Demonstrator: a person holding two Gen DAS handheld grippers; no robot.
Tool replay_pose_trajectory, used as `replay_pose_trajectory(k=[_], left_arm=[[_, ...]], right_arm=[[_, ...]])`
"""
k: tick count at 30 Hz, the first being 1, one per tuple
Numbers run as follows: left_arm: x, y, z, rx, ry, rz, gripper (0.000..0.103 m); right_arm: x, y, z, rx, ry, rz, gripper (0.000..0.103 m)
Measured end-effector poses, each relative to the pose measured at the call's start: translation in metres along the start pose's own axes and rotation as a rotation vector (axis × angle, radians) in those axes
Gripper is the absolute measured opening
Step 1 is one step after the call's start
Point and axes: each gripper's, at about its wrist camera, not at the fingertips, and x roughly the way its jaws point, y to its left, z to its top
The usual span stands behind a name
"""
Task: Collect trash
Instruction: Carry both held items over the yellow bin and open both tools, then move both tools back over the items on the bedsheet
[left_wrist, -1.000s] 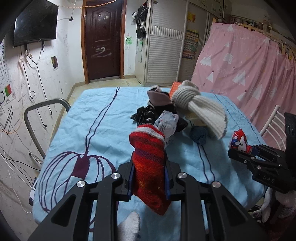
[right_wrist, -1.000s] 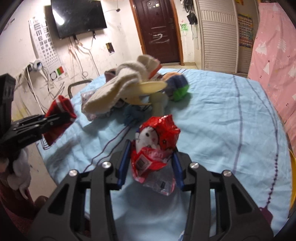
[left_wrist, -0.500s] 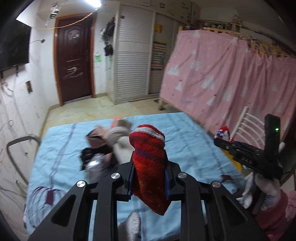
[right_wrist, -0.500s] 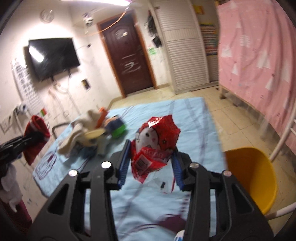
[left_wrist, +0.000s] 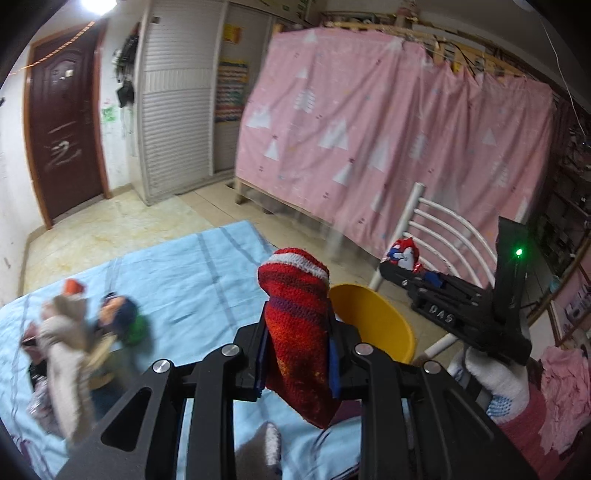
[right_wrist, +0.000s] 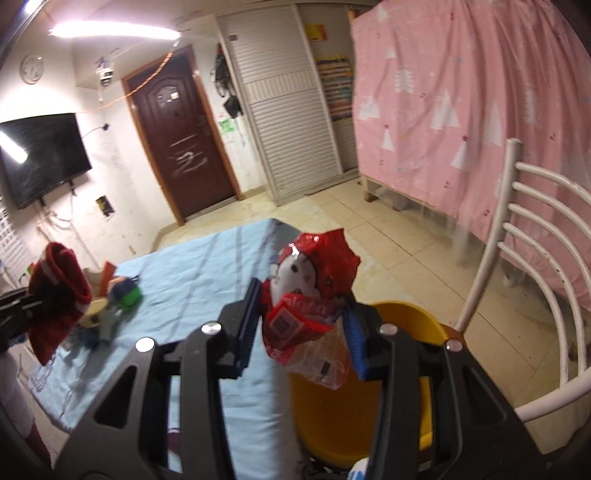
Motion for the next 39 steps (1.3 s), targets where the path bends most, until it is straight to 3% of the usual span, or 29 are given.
replay_pose_trajectory(k=[3,5,7,9,18,23,25,30,39], left_arm=[[0.021,-0.015,0.006,0.019,0.025,-0.015,0.016],[0.033,-0.024,0.011,0.028,0.043,-0.03,0.016],[0.045,-0.035,0.017,0.036,0.057,-0.034,0.016],[0.059,-0.047,0.023,0.044,0.071,-0.045,0.016],[0.096,-0.094,0.043,0.058,0.086,-0.101,0.019],[0.106,-0.11,0.046,0.072,0.092,-0.111,0.05],[0.106,-0.114,0.045,0.074,0.089,-0.106,0.051],[0.093,-0.109,0.042,0.065,0.084,-0.098,0.053],[0.046,-0.073,0.043,0.031,0.019,-0.059,0.055]], right_arm=[[0.008,-0.014,-0.002,0.02,0.015,-0.023,0.041],[0.013,-0.022,-0.002,0.033,0.025,-0.036,0.047],[0.016,-0.03,-0.002,0.048,0.028,-0.056,0.065],[0.016,-0.043,-0.002,0.081,0.021,-0.077,0.072],[-0.015,-0.095,0.003,0.235,-0.091,-0.156,0.072],[-0.032,-0.115,0.003,0.301,-0.135,-0.171,0.072],[-0.032,-0.117,0.005,0.31,-0.14,-0.167,0.072],[-0.03,-0.107,0.007,0.293,-0.141,-0.149,0.076],[-0.02,-0.054,0.012,0.197,-0.107,-0.09,0.077]])
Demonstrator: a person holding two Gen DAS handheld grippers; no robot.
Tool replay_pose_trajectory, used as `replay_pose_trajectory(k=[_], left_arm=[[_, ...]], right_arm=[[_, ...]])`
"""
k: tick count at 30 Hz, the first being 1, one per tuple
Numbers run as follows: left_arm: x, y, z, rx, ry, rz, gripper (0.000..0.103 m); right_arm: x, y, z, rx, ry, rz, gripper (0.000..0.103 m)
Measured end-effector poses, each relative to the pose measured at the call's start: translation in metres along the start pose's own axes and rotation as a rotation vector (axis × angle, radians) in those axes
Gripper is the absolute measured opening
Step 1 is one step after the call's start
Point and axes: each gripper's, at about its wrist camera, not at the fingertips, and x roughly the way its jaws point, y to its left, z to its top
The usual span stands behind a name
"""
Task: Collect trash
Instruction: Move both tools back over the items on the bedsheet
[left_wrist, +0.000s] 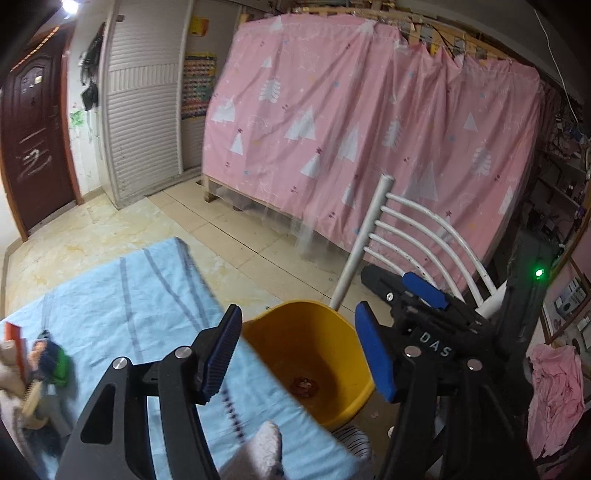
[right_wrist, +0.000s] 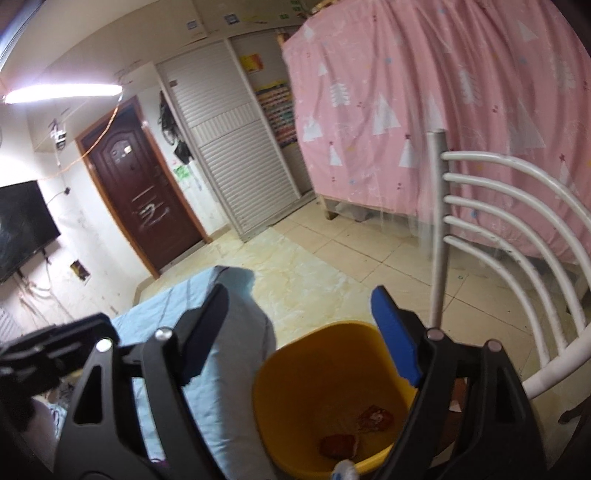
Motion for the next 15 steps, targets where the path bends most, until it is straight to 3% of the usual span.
replay_pose_trajectory(k=[15], left_arm=[[-0.109,0.115,-0.009,-0.137,-0.138,0.169,0.064]], right_arm=[[0.012,0.13,-0.015,-0.218,0.049,0.113,0.08]])
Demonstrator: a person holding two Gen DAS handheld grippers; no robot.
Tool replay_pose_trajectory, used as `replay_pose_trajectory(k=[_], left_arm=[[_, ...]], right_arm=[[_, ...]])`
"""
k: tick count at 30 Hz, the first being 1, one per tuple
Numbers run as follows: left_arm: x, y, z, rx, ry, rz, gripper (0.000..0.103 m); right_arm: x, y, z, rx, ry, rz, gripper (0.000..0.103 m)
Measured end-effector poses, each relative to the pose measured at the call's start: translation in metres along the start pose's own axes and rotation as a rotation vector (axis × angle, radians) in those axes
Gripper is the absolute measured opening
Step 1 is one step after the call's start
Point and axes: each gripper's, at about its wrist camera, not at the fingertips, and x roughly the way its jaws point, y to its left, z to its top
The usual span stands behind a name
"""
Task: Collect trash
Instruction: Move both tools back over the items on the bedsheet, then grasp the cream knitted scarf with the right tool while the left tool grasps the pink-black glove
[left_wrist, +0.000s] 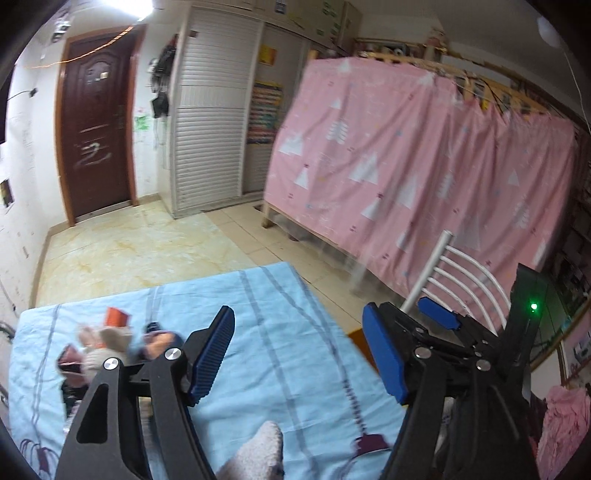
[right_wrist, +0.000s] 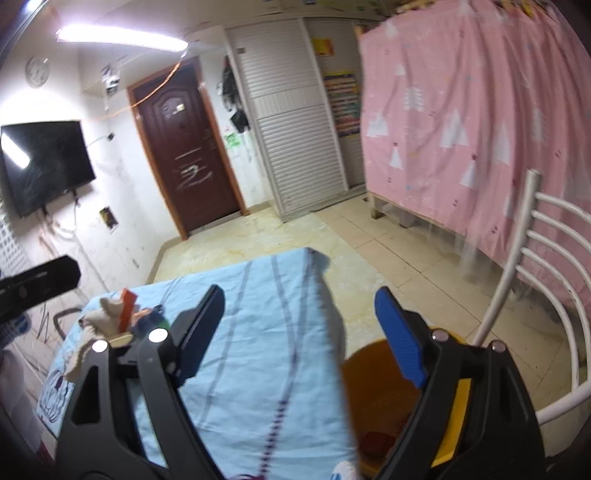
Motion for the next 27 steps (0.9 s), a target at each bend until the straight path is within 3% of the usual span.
replay_pose_trajectory(k=[12,22,27], left_arm=[[-0.044,0.127,-0.001,-0.104,-0.054,0.178,0.07],[-0.028,0.211,-0.022,-0.2,0.027,0.28,0.071],[-0.009,0.241,-0.038,-0.276,0.073,0.29,0.071]], right_arm=[[0.025,0.104,0.002,-0.148,0.051,0.131,0.084],[0.051,0.183,-0.006,-0.24,0.129,0.276,0.084],[0.063,0.212,-0.016,-0.292,0.172,0.323,0.085]])
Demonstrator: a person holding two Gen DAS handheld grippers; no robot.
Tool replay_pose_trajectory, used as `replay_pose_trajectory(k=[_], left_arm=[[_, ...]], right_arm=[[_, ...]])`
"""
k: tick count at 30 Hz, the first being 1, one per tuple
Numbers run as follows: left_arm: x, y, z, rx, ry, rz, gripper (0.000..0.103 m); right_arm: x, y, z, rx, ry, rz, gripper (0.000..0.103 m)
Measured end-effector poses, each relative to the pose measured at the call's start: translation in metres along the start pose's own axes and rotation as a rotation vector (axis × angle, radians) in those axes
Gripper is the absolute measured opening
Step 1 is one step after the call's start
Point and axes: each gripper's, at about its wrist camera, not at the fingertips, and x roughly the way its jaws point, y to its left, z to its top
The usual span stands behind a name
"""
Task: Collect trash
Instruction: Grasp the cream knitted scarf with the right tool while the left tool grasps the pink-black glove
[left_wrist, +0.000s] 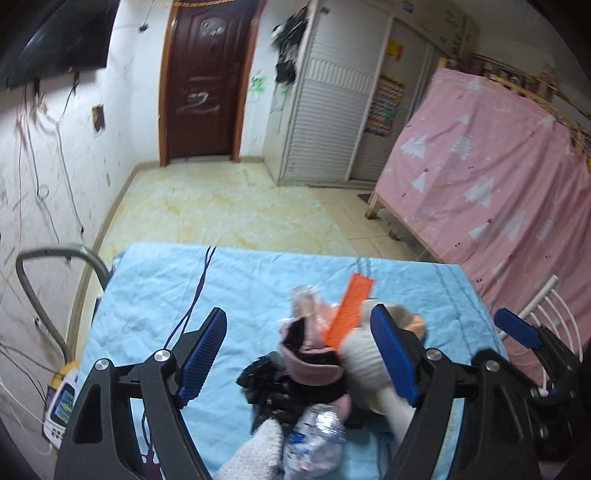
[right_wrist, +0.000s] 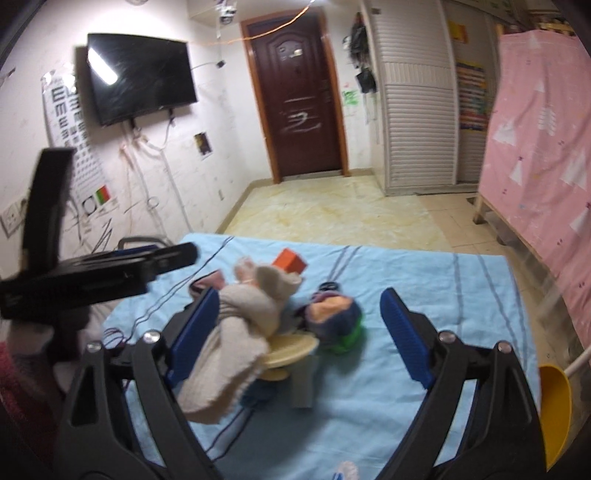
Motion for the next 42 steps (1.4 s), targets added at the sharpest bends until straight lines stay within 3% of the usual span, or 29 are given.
replay_pose_trajectory(k=[6,13,16,18,20,31,33,35,36,42], left_arm=[[0.027,0.02,-0.005,-0.045,0.05,-0.017,0.071],[0.06,0.033,-0.009,-0.146,0.154,-0.117,0.071],[0.069,0.037,-0.011,-0.174,0.178,-0.139,0.072],[0.075,0.039,-0.012,-0.184,0.188,-0.142,0.072],[0.079,0.038,-0.014,-0.186,0.194,-0.145,0.071],[0.087,0.017,-0.016,-0.148,0.209,-0.115,0.071],[0.087,0.008,-0.018,-0.124,0.211,-0.112,0.063],[0.087,0.003,-0.021,-0.113,0.22,-0.116,0.038],[0.087,0.0,-0.022,-0.107,0.223,-0.115,0.033],[0.068,-0.017,-0.021,-0.074,0.179,-0.072,0.023]], right_arm=[[0.018,0.017,-0.007,-0.054,0.041,0.048,0.085],[0.04,0.041,-0.014,-0.144,0.102,0.074,0.085],[0.047,0.047,-0.017,-0.181,0.122,0.069,0.068],[0.053,0.049,-0.019,-0.204,0.14,0.06,0.063],[0.057,0.049,-0.021,-0.218,0.148,0.023,0.048],[0.029,0.012,-0.013,-0.079,0.071,0.063,0.046],[0.023,0.007,-0.009,-0.056,0.057,0.084,0.046],[0.016,0.001,-0.006,-0.042,0.04,0.085,0.047],[0.013,-0.002,-0.007,-0.036,0.034,0.084,0.047],[-0.005,-0.023,-0.008,0.016,0.002,0.077,0.047]])
